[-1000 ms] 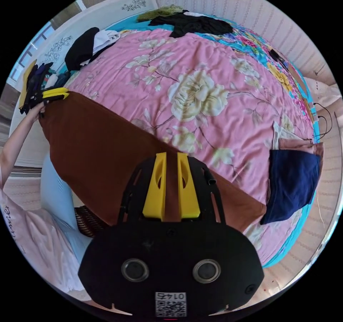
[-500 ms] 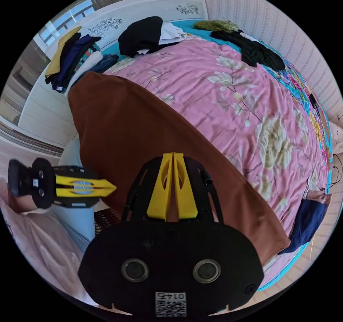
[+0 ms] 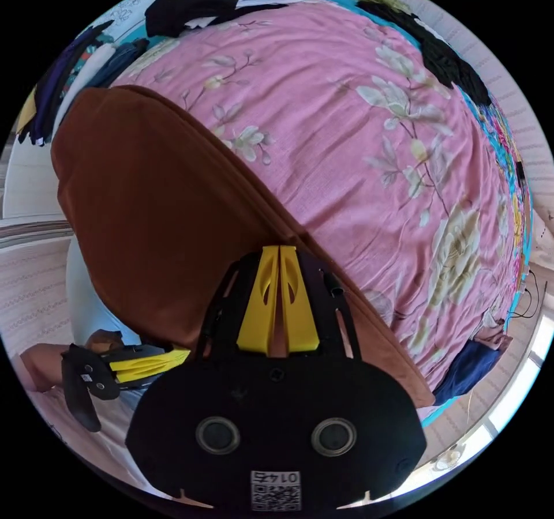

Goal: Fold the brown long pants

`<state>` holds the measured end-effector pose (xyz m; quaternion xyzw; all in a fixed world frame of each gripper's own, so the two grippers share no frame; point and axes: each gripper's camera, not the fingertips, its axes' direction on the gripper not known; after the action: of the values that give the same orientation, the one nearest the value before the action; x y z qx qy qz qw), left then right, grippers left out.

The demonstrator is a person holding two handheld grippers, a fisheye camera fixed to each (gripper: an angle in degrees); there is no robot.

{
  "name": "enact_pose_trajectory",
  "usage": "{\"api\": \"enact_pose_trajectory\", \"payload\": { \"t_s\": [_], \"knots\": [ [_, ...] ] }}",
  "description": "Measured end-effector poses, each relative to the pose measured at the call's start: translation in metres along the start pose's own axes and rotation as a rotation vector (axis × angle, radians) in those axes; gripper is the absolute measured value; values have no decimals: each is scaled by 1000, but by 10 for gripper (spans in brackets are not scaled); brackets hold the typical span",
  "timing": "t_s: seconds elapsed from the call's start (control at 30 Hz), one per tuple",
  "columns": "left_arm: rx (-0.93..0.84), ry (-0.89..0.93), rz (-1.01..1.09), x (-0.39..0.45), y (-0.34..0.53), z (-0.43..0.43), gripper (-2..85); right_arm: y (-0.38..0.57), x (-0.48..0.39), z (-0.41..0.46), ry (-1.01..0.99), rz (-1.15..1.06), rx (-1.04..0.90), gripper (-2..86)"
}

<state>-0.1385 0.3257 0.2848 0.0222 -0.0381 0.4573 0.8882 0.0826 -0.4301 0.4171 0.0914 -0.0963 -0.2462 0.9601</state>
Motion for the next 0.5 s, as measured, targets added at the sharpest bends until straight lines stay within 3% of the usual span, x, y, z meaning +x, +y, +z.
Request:
{"api": "enact_pose_trajectory", "payload": {
  "t_s": [0.13, 0.2, 0.33, 0.5],
  "knots": [
    [-43, 40, -10, -4, -14, 7, -10, 23, 23, -3, -33, 20, 32, -5],
    [-45, 57, -11, -6, -18, 8, -10, 49, 39, -7, -93, 55, 148, -5],
    [-31, 96, 16, -6, -25, 1, -10, 156, 87, -17, -406, 277, 480, -4],
    [-33, 68, 34, 6, -37, -12, -10, 322, 133, -27, -353, 603, 724, -2]
  ]
}}
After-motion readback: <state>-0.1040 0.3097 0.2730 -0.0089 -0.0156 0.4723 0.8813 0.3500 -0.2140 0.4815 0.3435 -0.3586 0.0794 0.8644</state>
